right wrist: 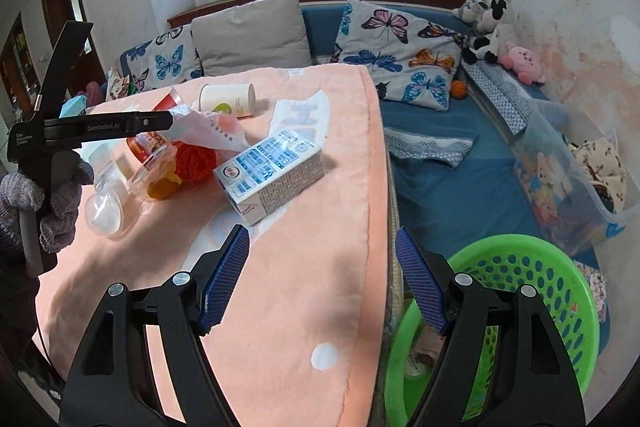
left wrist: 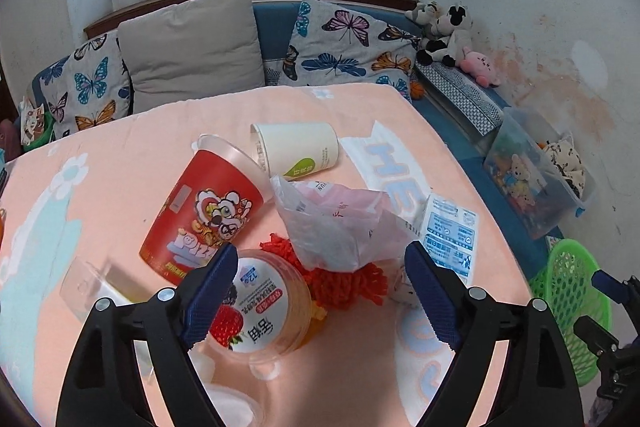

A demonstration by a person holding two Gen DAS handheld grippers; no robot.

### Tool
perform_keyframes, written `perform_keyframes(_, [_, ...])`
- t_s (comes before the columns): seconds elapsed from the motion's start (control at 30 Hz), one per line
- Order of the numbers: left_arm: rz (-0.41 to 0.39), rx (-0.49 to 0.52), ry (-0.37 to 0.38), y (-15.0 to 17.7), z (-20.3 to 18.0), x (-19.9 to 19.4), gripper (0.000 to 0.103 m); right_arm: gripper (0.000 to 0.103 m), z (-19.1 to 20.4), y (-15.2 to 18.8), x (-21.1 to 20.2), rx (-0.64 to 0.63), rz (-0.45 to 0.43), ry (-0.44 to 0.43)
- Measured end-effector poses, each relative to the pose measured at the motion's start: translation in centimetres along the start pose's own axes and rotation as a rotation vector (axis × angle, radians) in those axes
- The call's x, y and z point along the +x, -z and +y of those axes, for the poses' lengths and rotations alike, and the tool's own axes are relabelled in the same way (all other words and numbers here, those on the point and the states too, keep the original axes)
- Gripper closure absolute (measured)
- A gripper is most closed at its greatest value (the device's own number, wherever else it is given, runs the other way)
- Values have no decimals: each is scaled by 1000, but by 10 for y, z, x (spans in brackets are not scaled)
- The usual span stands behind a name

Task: Collect trash
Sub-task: 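Grasp the clear plastic bag on the table with the left tool, then grasp the white milk carton with the right tool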

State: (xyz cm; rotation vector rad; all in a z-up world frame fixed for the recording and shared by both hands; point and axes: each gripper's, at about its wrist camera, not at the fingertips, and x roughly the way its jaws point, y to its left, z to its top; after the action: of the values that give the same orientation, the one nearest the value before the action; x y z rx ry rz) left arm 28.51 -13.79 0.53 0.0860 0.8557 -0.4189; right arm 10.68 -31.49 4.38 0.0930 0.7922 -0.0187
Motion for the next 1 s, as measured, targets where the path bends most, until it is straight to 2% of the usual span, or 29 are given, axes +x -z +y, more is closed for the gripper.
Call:
perform_keyframes(0.07, [-9, 9, 10, -1, -1, 3, 23, 27, 0, -2, 4, 0, 7, -3])
perform_keyframes(0.27, [9, 6, 38, -2, -1, 14, 48, 27, 0, -11, 14, 15, 24, -27])
perform_keyframes(0.33, [11, 5, 48, -1, 0, 16, 60, 27, 2, -16, 17, 13, 26, -33])
perform_keyframes(0.53, [-5, 17, 61, 7, 0, 12, 78, 27, 8, -30, 28, 33, 42, -66])
perform_keyframes(0.73, [-41, 6, 70, 11, 6, -4, 85, 27, 7, -43, 44, 86, 71, -103])
perform_keyframes(1.0, [-118, -34, 56, 11, 25, -41, 87, 27, 1, -58, 81, 236, 149, -155])
